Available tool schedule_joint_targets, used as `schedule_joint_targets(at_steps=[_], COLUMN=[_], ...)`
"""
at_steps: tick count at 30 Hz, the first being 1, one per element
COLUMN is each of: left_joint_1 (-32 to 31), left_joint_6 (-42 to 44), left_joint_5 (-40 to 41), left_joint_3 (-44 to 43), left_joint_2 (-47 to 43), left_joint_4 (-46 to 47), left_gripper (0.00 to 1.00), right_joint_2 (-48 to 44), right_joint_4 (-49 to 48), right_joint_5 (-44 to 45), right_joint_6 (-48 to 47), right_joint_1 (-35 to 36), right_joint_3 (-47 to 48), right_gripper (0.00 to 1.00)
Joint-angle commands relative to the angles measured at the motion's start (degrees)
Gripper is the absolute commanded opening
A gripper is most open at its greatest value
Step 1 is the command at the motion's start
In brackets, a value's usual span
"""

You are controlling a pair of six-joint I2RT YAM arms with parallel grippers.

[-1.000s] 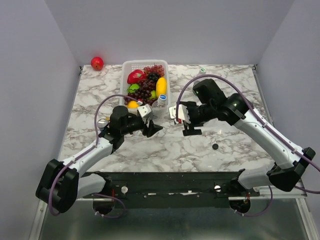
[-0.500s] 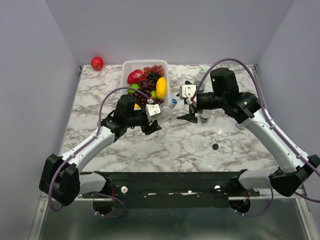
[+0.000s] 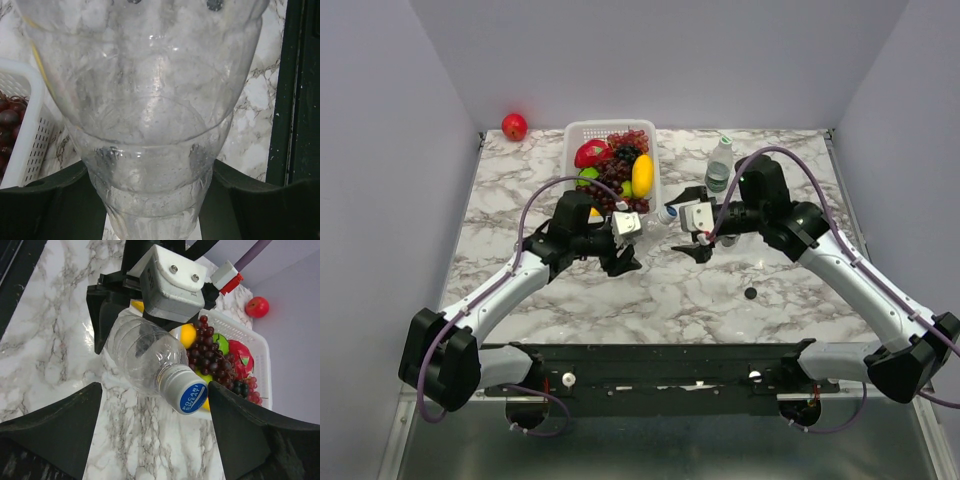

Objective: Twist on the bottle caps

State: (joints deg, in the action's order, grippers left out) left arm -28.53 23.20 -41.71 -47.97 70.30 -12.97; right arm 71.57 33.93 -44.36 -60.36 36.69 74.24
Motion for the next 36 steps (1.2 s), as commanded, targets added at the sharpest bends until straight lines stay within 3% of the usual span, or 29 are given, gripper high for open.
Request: schedule_joint_targets(at_steps=[1,8,16,21,26,36], left_joint_1=[3.4,4.2,4.0,2.9,2.7,1.8], left_joint_6=[-8.2,-7.4,-3.2,2.5,4.0,3.6], left_joint_5=[-1.1,-2.3,-2.5,-2.5,-3.5,-2.8], left_joint_3=[-2.2,-3.2,0.0,0.6,-0.4,-2.0], left_joint_2=[-0.3,-1.4,-3.8,-5.3,-5.5,-5.9], left_joint_4=[6.2,9.6,7.9,2.8,0.1,-0.7], left_gripper=[0.00,0.00,0.00,0.00,0.00,0.00], right_joint_2=[-1.9,0.8,5.4,1.7,-0.3,2.8], right_joint_4=[1.6,1.0,7.6,1.8,-10.1,-13.6], right_joint_5=[0.5,10.0,11.2,3.2,-5.6,-11.2], right_joint_6=[1.3,16.6,27.4,25.6,33.4,39.2], right_joint_1=[0.4,0.1,-3.9,-6.2,-6.2,-6.2], right_joint_3=[-2.9,-2.4,8.4,8.2,4.3,4.4], right_gripper=[0.91,0.92,0.92,0.88,0.86,0.73])
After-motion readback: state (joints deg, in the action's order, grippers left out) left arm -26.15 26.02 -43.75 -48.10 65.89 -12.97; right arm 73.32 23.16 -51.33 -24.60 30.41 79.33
